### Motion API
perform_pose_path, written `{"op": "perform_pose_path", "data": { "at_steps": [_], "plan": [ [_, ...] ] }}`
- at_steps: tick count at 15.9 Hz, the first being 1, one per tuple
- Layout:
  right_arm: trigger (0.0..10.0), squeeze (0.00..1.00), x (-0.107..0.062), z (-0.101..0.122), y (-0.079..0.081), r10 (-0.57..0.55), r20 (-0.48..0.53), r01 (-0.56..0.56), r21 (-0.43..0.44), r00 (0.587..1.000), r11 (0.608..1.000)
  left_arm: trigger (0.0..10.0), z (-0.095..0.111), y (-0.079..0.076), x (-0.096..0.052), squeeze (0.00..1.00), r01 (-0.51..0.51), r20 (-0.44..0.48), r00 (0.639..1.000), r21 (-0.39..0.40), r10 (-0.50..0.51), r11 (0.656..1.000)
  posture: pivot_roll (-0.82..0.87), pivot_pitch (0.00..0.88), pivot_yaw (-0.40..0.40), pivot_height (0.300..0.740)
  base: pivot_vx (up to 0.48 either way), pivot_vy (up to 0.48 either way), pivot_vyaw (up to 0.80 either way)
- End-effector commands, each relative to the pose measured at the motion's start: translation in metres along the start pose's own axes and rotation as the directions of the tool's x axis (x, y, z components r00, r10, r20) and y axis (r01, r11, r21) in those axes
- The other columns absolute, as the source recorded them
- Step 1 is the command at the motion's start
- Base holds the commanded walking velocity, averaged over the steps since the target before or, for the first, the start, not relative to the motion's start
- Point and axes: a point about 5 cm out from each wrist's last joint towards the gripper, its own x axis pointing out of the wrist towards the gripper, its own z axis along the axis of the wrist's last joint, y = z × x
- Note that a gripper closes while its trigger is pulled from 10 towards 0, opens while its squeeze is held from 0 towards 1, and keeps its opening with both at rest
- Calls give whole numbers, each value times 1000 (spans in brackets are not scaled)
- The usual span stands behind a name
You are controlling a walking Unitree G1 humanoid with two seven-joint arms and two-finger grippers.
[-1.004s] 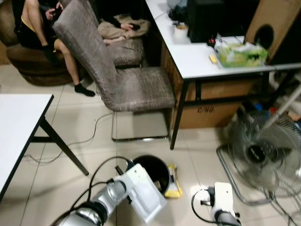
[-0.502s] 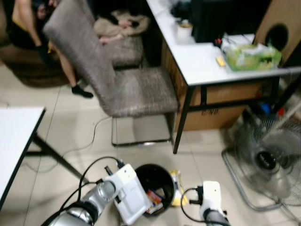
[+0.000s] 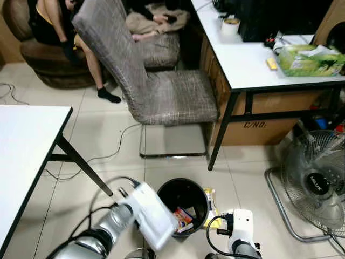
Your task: Picking trash to rubbish bin
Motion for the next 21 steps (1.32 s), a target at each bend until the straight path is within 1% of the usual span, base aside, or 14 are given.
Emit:
{"op": "perform_pose_path", "data": {
  "at_steps": [1, 3, 4, 8, 9, 10, 11, 12, 13, 14, 15, 17, 18, 21],
  "plan": [
    [10000, 0, -1, -1, 0, -7, -3, 7, 12, 1000, 1000, 10000, 3, 7, 0, 0, -32, 13, 999, -52, 33, 998, 44, 191, 55, 740, 0, 0, 0],
    [10000, 0, 0, 1, 1, -1, 7, 1, 15, 1000, 1000, 10000, 0, 9, 0, 0, -48, -7, 999, -129, 48, 990, 60, 213, 45, 740, 0, 0, 209],
    [10000, 0, 0, 2, 1, -4, 12, 4, 19, 1000, 1000, 10000, 2, 6, 0, 0, -15, 9, 1000, -191, 17, 981, 60, 231, 37, 740, 0, 0, 0],
    [10000, 0, -1, 8, 5, -7, 69, 4, 39, 998, 999, 10000, -1, -12, 0, 0, 44, 27, 999, -253, -38, 967, 24, 293, 21, 740, 0, 0, 0],
    [10000, 0, -1, 14, 12, 8, 103, -13, 49, 995, 999, 10000, 3, -16, 0, 0, 63, 39, 998, -283, -54, 957, 17, 302, 20, 740, 0, 0, 0],
    [10000, 0, -1, 15, 14, 12, 108, -17, 49, 994, 999, 10000, 4, -16, 1, 0, 67, 41, 998, -291, -57, 954, 17, 302, 20, 740, 0, 0, 0],
    [10000, 0, 0, 23, 21, 34, 143, -40, 42, 989, 998, 10000, 15, -20, 3, 0, 103, 81, 993, -300, -82, 948, 17, 298, 22, 740, 0, 0, 0],
    [10000, 0, 0, 29, 24, 37, 171, -46, 48, 985, 998, 10000, 30, -27, 5, 0, 146, 124, 986, -290, -114, 946, 14, 294, 26, 740, 0, 0, 0],
    [10000, 0, -2, 29, 24, 32, 186, -43, 56, 982, 997, 10000, 43, -33, 6, 0, 180, 160, 977, -256, -142, 950, 11, 288, 30, 740, 0, 0, 0],
    [10000, 0, -4, 26, 23, 25, 188, -38, 63, 982, 997, 10000, 52, -37, 7, 0, 200, 181, 971, -249, -157, 948, -13, 282, 49, 740, 0, 0, 0],
    [10000, 0, -11, 14, 21, 2, 170, -16, 80, 985, 997, 10000, 65, -42, 8, 0, 227, 208, 961, -226, -181, 947, -52, 284, 68, 740, 0, 0, 0],
    [10000, 0, -16, 7, 21, -12, 163, -3, 92, 987, 996, 10000, 72, -43, 8, 0, 238, 221, 956, -208, -191, 949, -83, 288, 81, 740, 0, 0, 0],
    [10000, 0, -27, -7, 18, -54, 150, 35, 128, 987, 991, 10000, 89, -49, 8, 0, 257, 249, 945, -169, -211, 952, -126, 296, 99, 740, 0, 0, 0],
    [10000, 0, -40, -15, 17, -113, 155, 86, 172, 981, 981, 10000, 110, -51, 8, 0, 249, 290, 937, -163, -195, 955, -202, 306, 118, 740, 0, 0, 0]
  ]
}}
